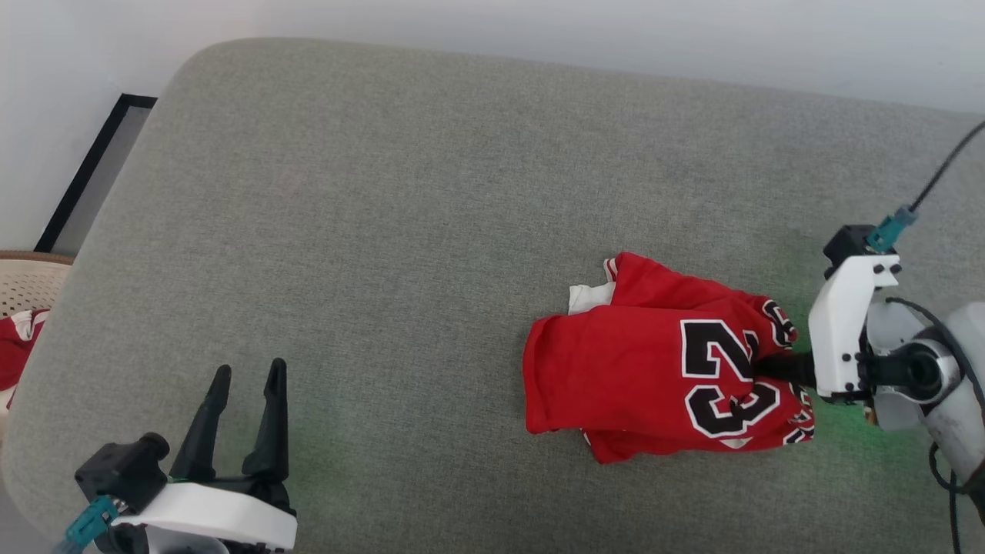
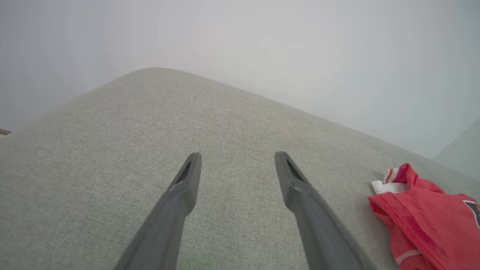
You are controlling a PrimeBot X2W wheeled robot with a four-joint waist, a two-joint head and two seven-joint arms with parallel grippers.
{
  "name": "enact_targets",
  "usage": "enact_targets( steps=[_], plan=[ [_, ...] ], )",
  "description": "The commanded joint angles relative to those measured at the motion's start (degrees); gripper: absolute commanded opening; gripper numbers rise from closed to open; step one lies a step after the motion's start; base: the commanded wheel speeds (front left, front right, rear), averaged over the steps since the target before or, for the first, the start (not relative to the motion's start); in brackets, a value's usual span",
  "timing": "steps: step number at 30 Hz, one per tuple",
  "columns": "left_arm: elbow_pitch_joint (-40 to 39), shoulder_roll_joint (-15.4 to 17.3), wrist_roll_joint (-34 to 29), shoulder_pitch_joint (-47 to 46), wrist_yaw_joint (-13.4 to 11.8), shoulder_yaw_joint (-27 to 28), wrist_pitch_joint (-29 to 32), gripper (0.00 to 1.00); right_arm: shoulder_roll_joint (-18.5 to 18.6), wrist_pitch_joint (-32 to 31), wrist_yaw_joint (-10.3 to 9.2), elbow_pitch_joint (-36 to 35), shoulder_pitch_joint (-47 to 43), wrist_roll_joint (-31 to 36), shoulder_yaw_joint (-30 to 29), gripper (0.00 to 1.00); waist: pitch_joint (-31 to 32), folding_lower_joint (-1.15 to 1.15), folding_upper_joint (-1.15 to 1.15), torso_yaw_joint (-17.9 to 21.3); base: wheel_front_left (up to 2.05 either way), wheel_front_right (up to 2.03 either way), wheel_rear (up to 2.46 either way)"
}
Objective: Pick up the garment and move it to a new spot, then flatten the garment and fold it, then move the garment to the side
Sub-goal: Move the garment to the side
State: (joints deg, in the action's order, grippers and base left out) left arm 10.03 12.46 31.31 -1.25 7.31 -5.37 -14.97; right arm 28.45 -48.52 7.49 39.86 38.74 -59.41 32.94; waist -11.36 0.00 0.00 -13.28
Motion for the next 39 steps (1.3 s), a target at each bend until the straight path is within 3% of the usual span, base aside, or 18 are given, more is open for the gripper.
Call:
enact_targets(
  steps=[1, 2, 8, 23, 39],
  plan=[
    [0.09, -0.16, 0.38, -1.1, 0.15, -0.05, -0.27, 1.0, -3.32, -0.51, 0.0, 1.33, -1.7, 0.56, 1.84, 0.25, -0.27, 0.0, 0.0, -0.06, 0.0, 0.0, 0.0],
    [0.18, -0.2, 0.64, -1.23, 0.15, 0.04, -0.27, 1.0, -3.52, -0.45, 0.01, 1.4, -1.43, 0.64, 1.77, 0.0, -0.39, 0.0, 0.0, 0.01, 0.0, 0.0, 0.0],
    [0.97, 0.01, 1.2, -2.57, 0.15, 0.76, -0.27, 1.0, -1.59, 1.81, -0.07, -0.62, 1.96, 2.88, 1.06, 0.0, -1.11, 0.0, 0.0, 1.17, 0.0, 0.0, 0.0],
    [0.07, 1.23, -0.28, -9.51, 0.15, -2.06, -0.28, 1.0, 8.26, 9.08, -0.02, -5.43, 6.83, 7.34, -2.51, 0.0, -2.9, 0.0, 0.0, 7.48, 0.0, 0.0, 0.0],
    [1.11, 2.47, -1.3, -18.98, 0.15, -9.68, -0.27, 1.0, 16.4, 18.27, -0.02, -1.27, 13.51, 14.63, -4.83, 0.0, -6.82, 0.0, 0.0, 16.18, 0.0, 0.0, 0.0]
  ],
)
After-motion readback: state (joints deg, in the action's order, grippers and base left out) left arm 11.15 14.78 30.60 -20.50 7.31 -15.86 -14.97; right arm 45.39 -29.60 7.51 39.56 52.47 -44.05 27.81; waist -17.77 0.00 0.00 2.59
